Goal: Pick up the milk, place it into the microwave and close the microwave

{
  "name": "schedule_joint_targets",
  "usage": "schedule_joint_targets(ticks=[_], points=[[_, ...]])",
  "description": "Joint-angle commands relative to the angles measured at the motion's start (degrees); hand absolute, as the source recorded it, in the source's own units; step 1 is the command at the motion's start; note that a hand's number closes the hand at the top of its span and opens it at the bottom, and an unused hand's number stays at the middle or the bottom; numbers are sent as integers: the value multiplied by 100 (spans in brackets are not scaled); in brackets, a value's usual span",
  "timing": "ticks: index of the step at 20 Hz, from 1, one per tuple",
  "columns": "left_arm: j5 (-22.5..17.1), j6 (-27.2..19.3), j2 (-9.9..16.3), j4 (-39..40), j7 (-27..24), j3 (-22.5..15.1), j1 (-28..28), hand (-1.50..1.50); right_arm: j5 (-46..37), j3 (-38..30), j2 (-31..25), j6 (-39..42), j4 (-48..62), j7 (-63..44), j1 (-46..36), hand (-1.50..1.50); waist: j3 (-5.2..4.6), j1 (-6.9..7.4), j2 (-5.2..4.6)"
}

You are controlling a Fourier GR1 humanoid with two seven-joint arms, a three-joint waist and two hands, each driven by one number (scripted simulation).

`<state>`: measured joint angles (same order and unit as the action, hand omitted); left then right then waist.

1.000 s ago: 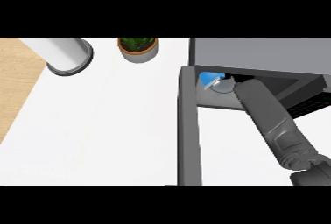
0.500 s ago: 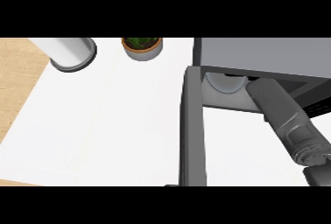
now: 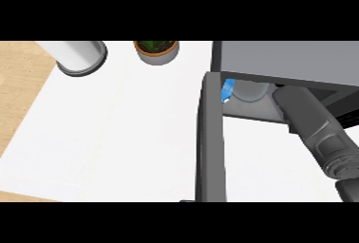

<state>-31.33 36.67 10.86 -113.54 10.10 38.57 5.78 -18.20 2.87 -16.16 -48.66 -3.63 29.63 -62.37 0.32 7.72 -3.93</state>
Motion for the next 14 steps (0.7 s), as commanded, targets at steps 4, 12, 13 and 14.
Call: schedule_joint_targets(ticks=[4,12,13,14], points=[[91,195,49,168,32,-251,-95,-150,76,-79,162,586,-169,438,-97,-150,4,17,15],[206,552,-87,341,-76,-658,-150,-150,644,-626,266,1582,-394,1058,66,-150,4,-179,74],[280,708,-136,310,-227,-685,-93,-150,660,-646,420,1490,-354,1084,129,-150,-4,-161,96],[96,672,-86,251,-136,-714,-150,-150,737,-719,239,1894,-332,1085,89,-150,-1,-188,119]])
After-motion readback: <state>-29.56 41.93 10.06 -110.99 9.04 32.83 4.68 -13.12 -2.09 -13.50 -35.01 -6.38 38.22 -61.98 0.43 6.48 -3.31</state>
